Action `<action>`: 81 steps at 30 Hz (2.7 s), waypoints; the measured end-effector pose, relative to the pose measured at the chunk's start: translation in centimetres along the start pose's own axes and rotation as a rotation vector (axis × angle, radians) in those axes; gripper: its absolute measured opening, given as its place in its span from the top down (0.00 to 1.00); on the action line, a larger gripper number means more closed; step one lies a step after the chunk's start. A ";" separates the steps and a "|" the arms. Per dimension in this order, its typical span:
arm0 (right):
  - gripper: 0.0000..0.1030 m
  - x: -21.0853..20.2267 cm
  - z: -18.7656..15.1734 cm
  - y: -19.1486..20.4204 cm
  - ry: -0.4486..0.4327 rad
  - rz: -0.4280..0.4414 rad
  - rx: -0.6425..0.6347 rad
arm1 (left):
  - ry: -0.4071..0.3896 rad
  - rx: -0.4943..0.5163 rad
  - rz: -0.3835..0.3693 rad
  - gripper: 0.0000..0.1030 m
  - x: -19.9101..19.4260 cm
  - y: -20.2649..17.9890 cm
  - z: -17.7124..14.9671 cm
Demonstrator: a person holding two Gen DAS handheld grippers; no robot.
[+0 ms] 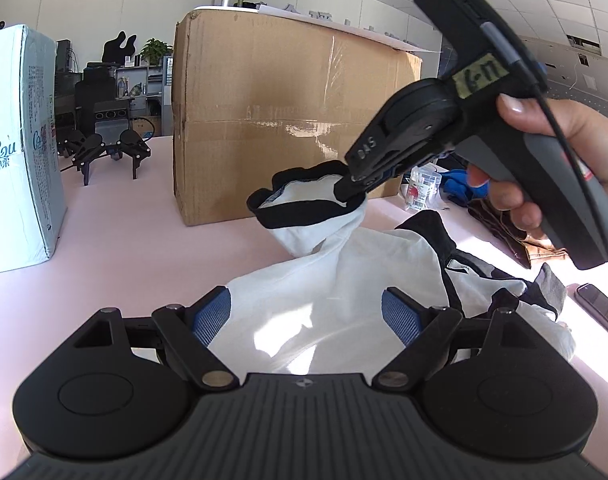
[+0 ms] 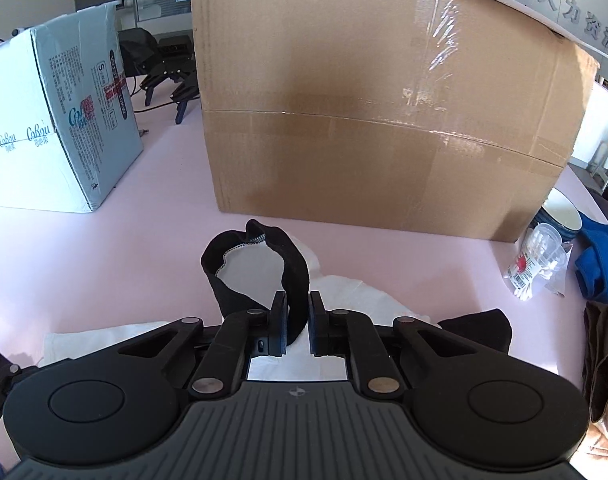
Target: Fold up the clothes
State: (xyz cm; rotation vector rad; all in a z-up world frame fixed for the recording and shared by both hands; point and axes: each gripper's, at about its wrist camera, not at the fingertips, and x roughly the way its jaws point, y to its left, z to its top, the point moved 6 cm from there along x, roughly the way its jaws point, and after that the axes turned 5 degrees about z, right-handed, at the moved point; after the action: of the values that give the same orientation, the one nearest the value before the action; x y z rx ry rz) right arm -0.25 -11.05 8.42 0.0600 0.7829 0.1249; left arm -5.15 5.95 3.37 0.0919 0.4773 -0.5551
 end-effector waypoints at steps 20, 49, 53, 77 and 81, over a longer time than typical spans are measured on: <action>0.52 -2.5 -9.0 -2.4 0.048 0.098 0.120 | -0.011 -0.014 0.056 0.21 0.0 0.8 -0.2; 0.53 3.1 -4.5 11.8 0.253 -0.170 -1.329 | -0.087 -0.241 0.102 0.20 -2.5 6.7 1.8; 0.53 3.5 -4.8 12.0 0.246 -0.182 -1.353 | -0.066 -0.284 0.124 0.20 -1.9 7.5 1.6; 0.91 8.2 -5.1 10.8 0.203 -0.233 -1.233 | 0.126 -0.764 0.143 0.19 1.1 14.7 -2.2; 0.94 7.4 -2.9 10.3 0.126 -0.254 -1.102 | 0.134 -0.751 0.144 0.19 1.4 14.6 -2.2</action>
State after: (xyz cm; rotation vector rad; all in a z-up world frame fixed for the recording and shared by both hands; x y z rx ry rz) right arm 1.96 0.13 2.16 -1.0943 0.7528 0.3047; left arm 2.70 18.13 0.11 -0.5534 0.7767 -0.2029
